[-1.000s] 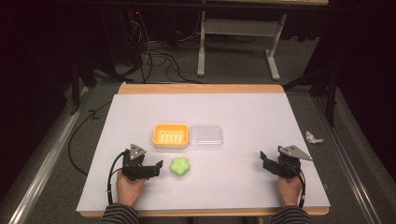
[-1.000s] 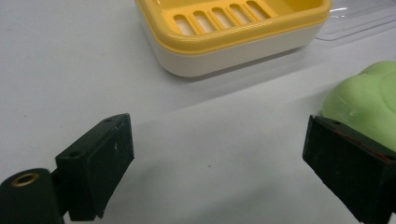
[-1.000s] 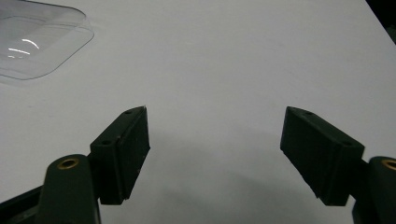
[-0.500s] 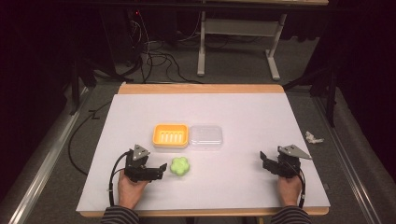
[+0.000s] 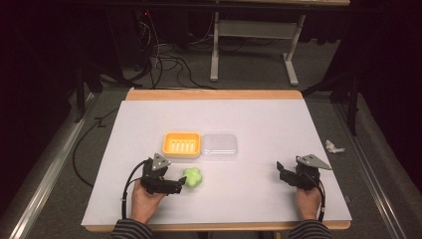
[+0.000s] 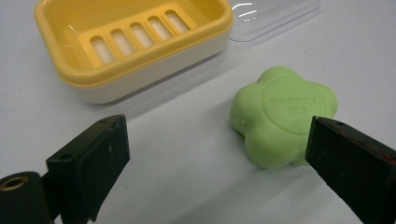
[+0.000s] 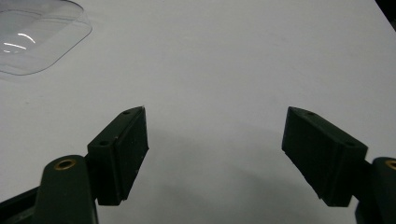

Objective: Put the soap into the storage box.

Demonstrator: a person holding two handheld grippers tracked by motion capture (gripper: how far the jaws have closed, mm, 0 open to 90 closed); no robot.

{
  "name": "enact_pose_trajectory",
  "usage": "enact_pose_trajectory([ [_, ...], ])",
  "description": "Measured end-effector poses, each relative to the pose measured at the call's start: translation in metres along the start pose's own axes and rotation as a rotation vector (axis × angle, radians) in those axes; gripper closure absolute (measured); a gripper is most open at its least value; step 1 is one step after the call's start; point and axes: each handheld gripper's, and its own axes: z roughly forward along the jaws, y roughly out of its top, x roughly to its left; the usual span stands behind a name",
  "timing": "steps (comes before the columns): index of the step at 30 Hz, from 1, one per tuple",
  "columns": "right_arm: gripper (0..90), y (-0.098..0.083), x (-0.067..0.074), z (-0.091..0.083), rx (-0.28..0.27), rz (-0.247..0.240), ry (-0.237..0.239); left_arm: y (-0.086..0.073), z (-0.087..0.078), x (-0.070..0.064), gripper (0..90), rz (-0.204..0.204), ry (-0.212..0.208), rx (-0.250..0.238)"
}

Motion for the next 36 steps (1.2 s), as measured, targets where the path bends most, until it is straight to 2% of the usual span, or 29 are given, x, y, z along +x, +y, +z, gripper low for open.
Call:
enact_pose_trajectory([
  [4,22.9,0.0,0.0,0.0,0.0,-0.001,0.001,0.0,0.001,-0.004,8.0,-0.003,-0.008,0.01],
  [6,22.8,0.0,0.0,0.0,0.0,0.001,0.0,-0.003,0.003,-0.009,8.2,0.026,-0.007,0.026],
  [10,22.4,0.0,0.0,0.0,-0.001,-0.005,0.001,-0.006,0.006,-0.014,9.3,0.051,-0.01,0.045],
  [21,22.0,0.0,0.0,0.0,-0.001,-0.001,0.001,-0.01,0.013,-0.026,12.9,0.068,-0.029,0.086],
  [30,21.8,0.0,0.0,0.0,0.0,-0.001,0.001,-0.017,0.022,-0.033,15.7,0.11,-0.008,0.129],
  [36,21.8,0.0,0.0,0.0,-0.002,0.001,0.002,-0.019,0.029,-0.036,16.7,0.114,0.003,0.15],
])
